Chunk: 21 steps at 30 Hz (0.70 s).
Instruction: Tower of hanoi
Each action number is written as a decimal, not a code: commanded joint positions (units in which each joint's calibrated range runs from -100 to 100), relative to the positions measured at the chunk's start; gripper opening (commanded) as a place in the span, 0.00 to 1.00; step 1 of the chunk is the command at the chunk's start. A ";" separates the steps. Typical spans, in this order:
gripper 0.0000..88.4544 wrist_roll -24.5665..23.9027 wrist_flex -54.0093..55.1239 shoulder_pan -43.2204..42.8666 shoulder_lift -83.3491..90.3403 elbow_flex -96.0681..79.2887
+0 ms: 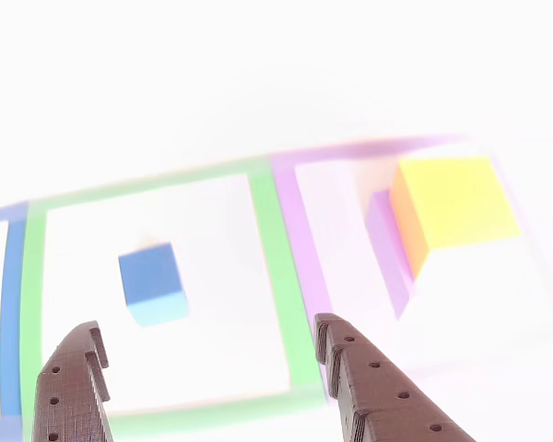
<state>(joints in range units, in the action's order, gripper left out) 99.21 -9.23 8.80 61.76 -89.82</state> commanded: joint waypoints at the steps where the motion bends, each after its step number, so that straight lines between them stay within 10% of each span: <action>1: 0.29 0.79 21.70 -1.80 -9.39 -4.73; 12: 0.30 0.79 62.91 -3.91 -47.59 -3.91; 21: 0.29 0.79 71.42 -5.92 -65.27 5.91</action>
<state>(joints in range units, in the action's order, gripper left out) 100.00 58.83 3.97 0.80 -88.25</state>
